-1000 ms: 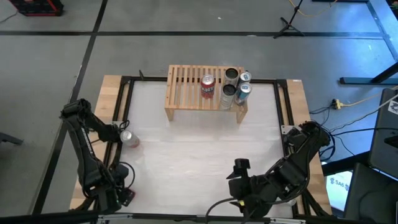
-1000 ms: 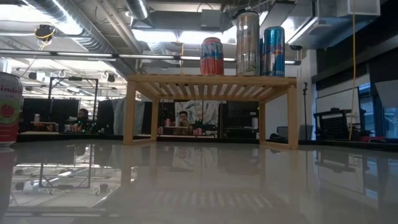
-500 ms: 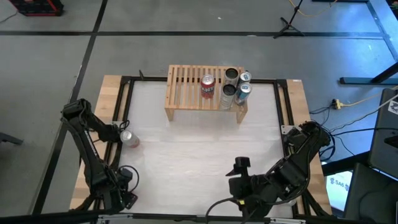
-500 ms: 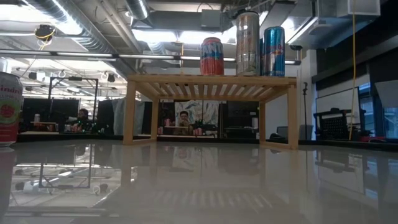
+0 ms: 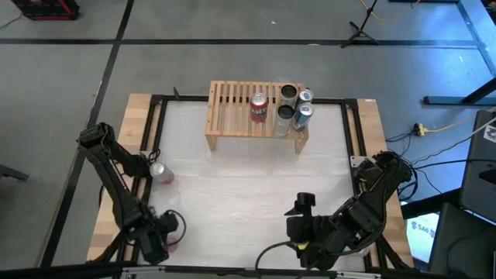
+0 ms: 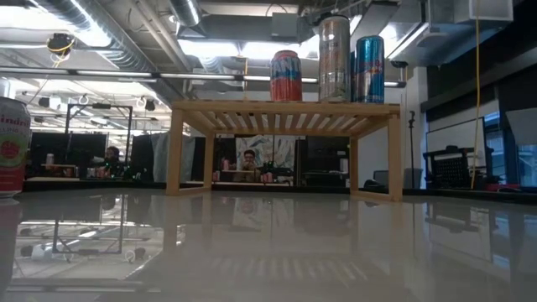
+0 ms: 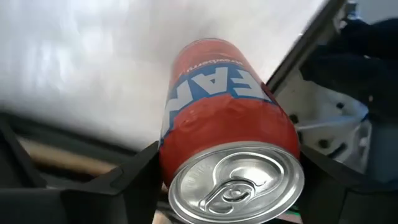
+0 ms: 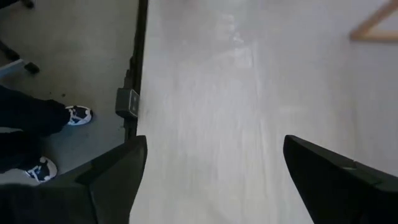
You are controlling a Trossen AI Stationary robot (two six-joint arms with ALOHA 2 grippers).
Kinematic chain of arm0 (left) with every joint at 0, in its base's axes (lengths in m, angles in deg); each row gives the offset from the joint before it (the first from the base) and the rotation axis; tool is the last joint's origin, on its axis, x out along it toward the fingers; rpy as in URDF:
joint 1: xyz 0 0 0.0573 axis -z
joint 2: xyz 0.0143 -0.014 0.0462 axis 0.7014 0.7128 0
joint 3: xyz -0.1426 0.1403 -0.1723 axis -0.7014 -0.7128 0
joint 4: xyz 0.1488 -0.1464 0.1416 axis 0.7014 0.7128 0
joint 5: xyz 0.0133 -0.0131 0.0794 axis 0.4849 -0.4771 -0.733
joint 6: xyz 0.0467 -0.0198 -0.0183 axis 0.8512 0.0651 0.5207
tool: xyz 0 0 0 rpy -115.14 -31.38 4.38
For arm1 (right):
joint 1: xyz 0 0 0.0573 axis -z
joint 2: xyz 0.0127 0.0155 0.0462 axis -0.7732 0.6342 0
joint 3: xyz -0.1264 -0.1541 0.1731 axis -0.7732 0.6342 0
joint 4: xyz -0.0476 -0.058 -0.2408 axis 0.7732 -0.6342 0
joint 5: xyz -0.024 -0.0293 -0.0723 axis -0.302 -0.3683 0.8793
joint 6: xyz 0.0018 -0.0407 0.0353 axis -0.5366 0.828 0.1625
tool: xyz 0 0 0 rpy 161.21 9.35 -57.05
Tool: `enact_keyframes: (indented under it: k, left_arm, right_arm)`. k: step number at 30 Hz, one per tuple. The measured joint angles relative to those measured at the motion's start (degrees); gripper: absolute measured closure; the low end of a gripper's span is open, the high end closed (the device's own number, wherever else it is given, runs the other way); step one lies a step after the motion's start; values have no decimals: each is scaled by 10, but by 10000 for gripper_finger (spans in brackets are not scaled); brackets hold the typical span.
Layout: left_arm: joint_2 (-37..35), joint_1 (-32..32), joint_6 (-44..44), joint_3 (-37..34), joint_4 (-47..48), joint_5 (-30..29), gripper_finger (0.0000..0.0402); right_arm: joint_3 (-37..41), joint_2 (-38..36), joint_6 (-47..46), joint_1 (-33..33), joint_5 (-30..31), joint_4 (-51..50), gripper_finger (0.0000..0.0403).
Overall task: Place canned beverage on shelf
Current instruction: Put the red soda can on the shelf aligned with the other red soda can
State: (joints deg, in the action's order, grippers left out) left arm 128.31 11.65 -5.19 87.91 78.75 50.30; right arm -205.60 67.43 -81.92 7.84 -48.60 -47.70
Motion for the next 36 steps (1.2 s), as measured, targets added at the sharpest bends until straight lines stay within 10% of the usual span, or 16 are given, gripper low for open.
enact_keyframes:
  k: [19, 36]
  left_arm:
    - [62, -361, 769, 132, 147, -106, 131]
    - [172, -350, 931, 183, 200, -97, 95]
  right_arm:
    - [43, 5, -369, -14, 134, -54, 39]
    - [139, 5, -459, 17, 90, -19, 39]
